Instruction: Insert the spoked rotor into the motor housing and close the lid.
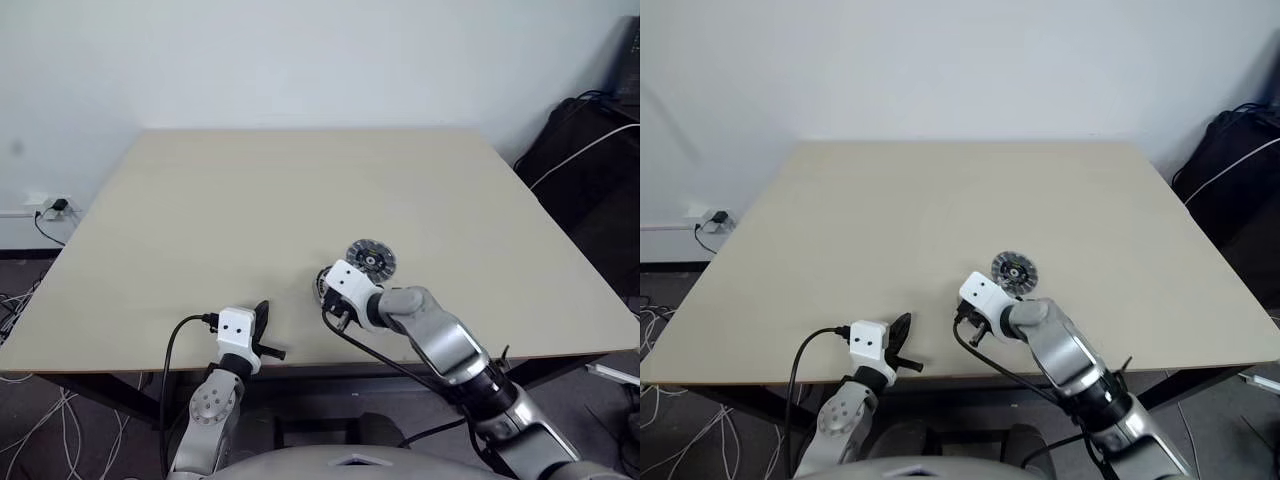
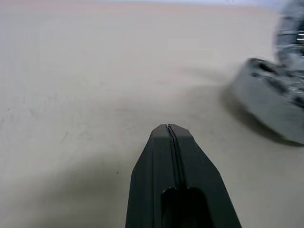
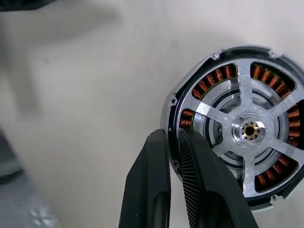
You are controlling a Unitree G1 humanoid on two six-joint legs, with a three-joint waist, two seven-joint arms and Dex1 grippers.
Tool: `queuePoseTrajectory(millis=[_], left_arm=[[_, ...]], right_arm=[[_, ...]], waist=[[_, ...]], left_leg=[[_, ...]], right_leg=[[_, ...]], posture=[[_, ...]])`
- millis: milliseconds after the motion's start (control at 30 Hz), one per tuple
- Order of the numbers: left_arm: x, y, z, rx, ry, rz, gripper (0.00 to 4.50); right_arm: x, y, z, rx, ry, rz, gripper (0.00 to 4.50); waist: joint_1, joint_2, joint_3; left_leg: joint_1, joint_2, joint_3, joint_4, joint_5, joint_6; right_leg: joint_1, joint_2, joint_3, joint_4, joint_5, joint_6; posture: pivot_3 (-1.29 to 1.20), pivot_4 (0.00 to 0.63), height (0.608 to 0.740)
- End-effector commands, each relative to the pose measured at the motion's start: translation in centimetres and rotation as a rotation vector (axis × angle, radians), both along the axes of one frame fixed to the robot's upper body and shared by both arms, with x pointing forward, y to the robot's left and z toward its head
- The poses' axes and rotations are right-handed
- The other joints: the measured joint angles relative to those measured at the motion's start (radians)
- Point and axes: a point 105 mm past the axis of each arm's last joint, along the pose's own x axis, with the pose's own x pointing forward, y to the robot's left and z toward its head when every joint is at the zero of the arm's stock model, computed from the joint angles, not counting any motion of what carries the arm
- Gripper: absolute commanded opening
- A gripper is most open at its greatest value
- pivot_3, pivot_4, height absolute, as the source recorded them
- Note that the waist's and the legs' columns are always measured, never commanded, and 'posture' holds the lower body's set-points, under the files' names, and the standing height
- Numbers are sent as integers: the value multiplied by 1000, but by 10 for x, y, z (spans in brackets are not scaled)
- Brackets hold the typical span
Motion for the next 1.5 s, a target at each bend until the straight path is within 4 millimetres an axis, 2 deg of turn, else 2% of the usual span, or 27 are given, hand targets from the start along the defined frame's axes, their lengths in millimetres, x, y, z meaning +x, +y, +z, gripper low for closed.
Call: queuePoseTrajectory(millis=[33, 167, 367, 567, 667, 800, 900, 967, 1033, 1167, 1233, 1300, 1500], left_arm=[[3, -6, 7, -23, -33, -17, 0], [4, -9, 6, -25, -28, -37, 0], [4, -8, 6, -25, -25, -36, 0], [2, -5, 4, -32, -17, -20, 0], [2, -6, 4, -30, -16, -19, 0], [1, -5, 3, -29, -13, -20, 0], [1, -5, 3, -30, -10, -21, 0], [1, -5, 3, -29, -10, -23, 0], [1, -5, 3, -28, -11, -25, 0], [1, -4, 4, -24, -11, -32, 0], [0, -3, 4, -23, -9, -34, 0], [0, -2, 4, -21, -6, -38, 0], [1, 0, 4, -12, -3, -48, 0]], right_arm=[[-6, 0, 25, 58, -32, -58, 74], [-6, 4, 35, 148, 30, -189, 74], [5, 12, 36, 236, 131, -362, 12], [12, 25, 33, 250, 153, -385, 12], [18, 40, 56, 329, 40, -285, 12], [28, 51, 103, 531, -173, -199, 12], [45, 32, 128, 541, -410, -299, 12], [59, 6, 136, 434, -604, -411, 12], [67, -20, 138, 340, -727, -525, 12], [67, -76, 141, 204, -867, -775, 12], [61, -95, 139, 159, -888, -853, 12], [55, -106, 128, 86, -875, -865, 12], [30, -129, 66, -87, -651, -874, 12]], waist=[[1, 0, 0], [-3, 0, 0], [-8, 0, -1], [-19, 0, -1], [-25, 1, -1], [-32, 1, -1], [-31, 1, -1], [-30, 1, -1], [-29, 0, -1], [-29, 0, -1], [-29, 1, -1], [-30, 1, -1], [-30, 1, -1]], left_leg=[[0, 0, 0, 0, 0, 0], [1, 1, 0, 0, 0, 0], [1, 2, 0, 0, 0, 0], [0, 2, 0, 0, 0, 0], [0, 2, 0, 0, 0, 0], [0, 2, 0, -1, 0, 0], [0, 2, 0, -1, 0, 0], [0, 2, 0, -1, 0, 0], [0, 1, 1, -1, 0, 0], [0, 1, 1, -1, 0, -1], [0, 1, 1, -2, 0, -1], [0, 1, 1, -2, 1, -1], [1, 2, 1, -2, 1, -1]], right_leg=[[0, 0, 0, 0, -2, 3], [0, 1, 0, 1, -2, 3], [0, 0, -1, 2, -1, 3], [0, 0, -1, 1, 0, 2], [-1, 0, -1, 0, 0, 1], [-1, 1, -1, 1, -1, 3], [0, 0, -1, 0, -1, 3], [0, 0, -1, 0, -1, 3], [0, -1, -1, 0, -1, 3], [-1, -1, -1, 0, -1, 3], [-1, 0, -1, 0, -1, 2], [-1, 1, -1, 0, -1, 2], [0, 0, -1, 0, -2, 2]], posture=[[0, 0, 740], [0, 0, 740], [0, 0, 740], [0, 0, 740], [0, 0, 740], [0, 0, 740], [0, 0, 740], [0, 0, 740], [0, 0, 740], [0, 0, 740], [0, 0, 740], [0, 0, 740], [0, 0, 740]])
